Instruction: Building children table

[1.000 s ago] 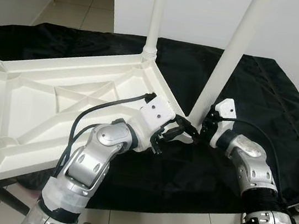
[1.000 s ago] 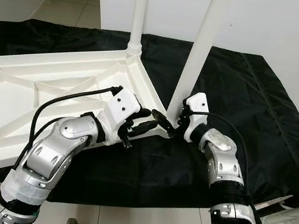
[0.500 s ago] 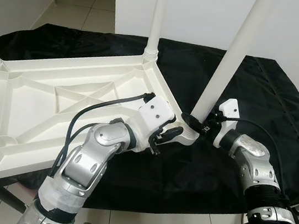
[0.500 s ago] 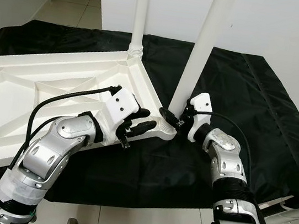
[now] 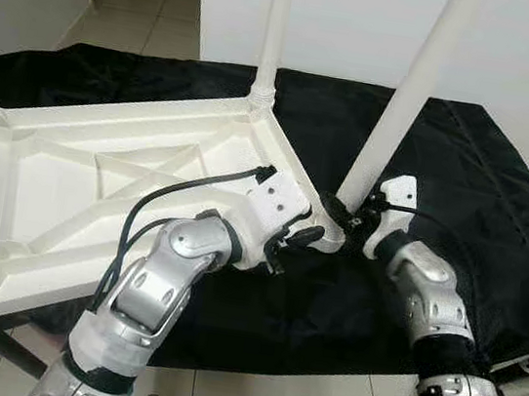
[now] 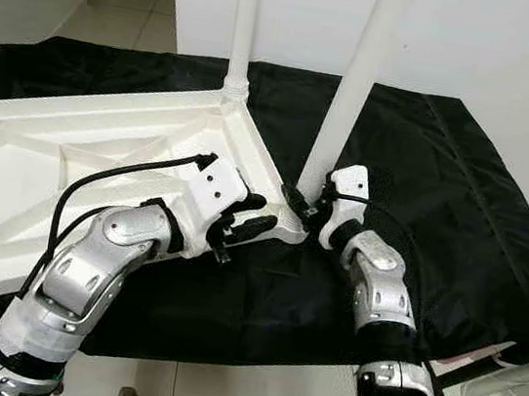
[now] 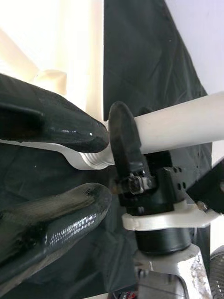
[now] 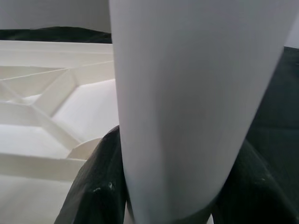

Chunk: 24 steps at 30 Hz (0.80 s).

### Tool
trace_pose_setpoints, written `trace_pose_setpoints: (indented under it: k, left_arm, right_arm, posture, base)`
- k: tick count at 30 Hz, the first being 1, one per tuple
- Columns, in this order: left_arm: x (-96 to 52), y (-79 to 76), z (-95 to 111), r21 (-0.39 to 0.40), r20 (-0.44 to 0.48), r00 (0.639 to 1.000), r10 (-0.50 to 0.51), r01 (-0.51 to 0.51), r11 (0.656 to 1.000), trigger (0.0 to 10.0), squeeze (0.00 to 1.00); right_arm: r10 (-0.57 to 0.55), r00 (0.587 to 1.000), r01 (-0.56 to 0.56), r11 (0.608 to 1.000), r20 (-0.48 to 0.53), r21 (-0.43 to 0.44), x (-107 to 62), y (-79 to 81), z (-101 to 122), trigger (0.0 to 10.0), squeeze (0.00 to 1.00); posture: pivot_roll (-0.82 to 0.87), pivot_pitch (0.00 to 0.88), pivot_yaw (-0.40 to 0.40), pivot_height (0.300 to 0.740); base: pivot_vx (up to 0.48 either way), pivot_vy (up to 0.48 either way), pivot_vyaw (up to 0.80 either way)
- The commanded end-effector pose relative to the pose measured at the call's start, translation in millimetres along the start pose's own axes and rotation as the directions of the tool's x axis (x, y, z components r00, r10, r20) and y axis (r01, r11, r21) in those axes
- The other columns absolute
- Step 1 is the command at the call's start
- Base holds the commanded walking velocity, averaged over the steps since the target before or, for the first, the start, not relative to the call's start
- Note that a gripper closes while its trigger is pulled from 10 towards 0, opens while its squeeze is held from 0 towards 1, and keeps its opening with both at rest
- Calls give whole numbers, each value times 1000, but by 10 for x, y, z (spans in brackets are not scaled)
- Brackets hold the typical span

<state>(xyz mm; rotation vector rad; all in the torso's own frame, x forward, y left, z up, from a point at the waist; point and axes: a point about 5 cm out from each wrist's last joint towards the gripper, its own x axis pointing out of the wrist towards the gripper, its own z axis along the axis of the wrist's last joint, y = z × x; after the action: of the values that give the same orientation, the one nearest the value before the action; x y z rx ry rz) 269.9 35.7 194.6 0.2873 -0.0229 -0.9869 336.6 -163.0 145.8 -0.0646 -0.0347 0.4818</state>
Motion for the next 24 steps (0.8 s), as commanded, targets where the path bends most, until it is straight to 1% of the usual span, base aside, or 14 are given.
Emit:
trace_pose_setpoints:
  k: [1, 3, 4, 5, 6, 7, 8, 11, 12, 13, 17, 21, 22, 24]
  left_arm:
    - [14, 42, -21, 18, -16, 998, 53, -53, 998, 10000, 0]
    - [14, 42, -21, 18, -16, 998, 53, -53, 998, 10000, 0]
    - [6, 128, -55, 26, -30, 995, 99, -99, 995, 10000, 0]
    - [-1, 168, -70, 27, -37, 992, 120, -119, 993, 10000, 0]
    - [-1, 168, -70, 27, -37, 992, 120, -119, 993, 10000, 0]
    - [-5, 203, -85, 27, -43, 989, 138, -137, 990, 10000, 0]
    - [-5, 203, -85, 27, -43, 989, 138, -137, 990, 10000, 0]
    - [4, 273, -109, 24, -56, 983, 174, -173, 985, 10000, 0]
    - [4, 273, -109, 24, -56, 983, 174, -173, 985, 10000, 0]
    - [9, 288, -116, 22, -58, 982, 180, -179, 984, 10000, 0]
    - [16, 302, -149, 22, -69, 980, 189, -188, 982, 10000, 0]
    - [15, 289, -166, 12, -66, 979, 193, -193, 981, 10000, 0]
    - [16, 280, -172, 4, -62, 979, 195, -195, 981, 10000, 0]
    - [17, 267, -183, -6, -56, 978, 199, -200, 980, 10000, 0]
  right_arm:
    - [-36, 999, 36, 999, -31, 5, -15, -1, -38, 10000, 0]
    - [-36, 999, 36, 999, -31, 5, -15, -1, -38, 10000, 0]
    - [-120, 992, 121, 992, -45, 43, -40, 182, -46, 10000, 0]
    - [-173, 984, 175, 984, -54, 39, -63, 282, -56, 10000, 0]
    - [-173, 984, 175, 984, -54, 39, -63, 282, -56, 10000, 0]
    - [-237, 969, 239, 970, -64, 35, -85, 360, -70, 10000, 0]
    - [-237, 969, 239, 970, -64, 35, -85, 360, -70, 10000, 0]
    - [-415, 906, 420, 906, -81, 58, -132, 488, -99, 10000, 0]
    - [-415, 906, 420, 906, -81, 58, -132, 488, -99, 10000, 0]
    - [-462, 883, 467, 882, -77, 64, -140, 507, -96, 10000, 0]
    - [-483, 872, 489, 866, -76, 110, -127, 567, -96, 10000, 0]
    - [-445, 893, 449, 883, -57, 137, -109, 633, -68, 10000, 0]
    - [-428, 902, 430, 890, -47, 148, -110, 657, -47, 10000, 1000]
    - [-419, 908, 418, 895, -28, 158, -113, 665, -21, 10000, 1000]
  posture:
    - [-42, 0, 0, 740]
    - [-42, 0, 0, 740]
    - [-48, 0, -8, 740]
    - [-53, 0, -10, 740]
    - [-53, 0, -10, 740]
    - [-55, 0, -10, 740]
    - [-55, 0, -10, 740]
    - [-58, 0, -9, 740]
    - [-58, 0, -9, 740]
    - [-58, 0, -9, 740]
    - [-62, 0, -9, 740]
    - [-64, 0, -7, 740]
    - [-64, 0, -7, 740]
    - [-64, 0, -7, 740]
  base:
    - [0, 0, 0]
    - [0, 0, 0]
    - [0, 0, 0]
    - [0, 0, 0]
    - [0, 0, 0]
    - [0, 0, 0]
    - [0, 0, 0]
    - [0, 0, 0]
    - [0, 0, 0]
    - [0, 0, 0]
    - [0, 0, 0]
    - [0, 0, 0]
    - [0, 0, 0]
    - [0, 0, 0]
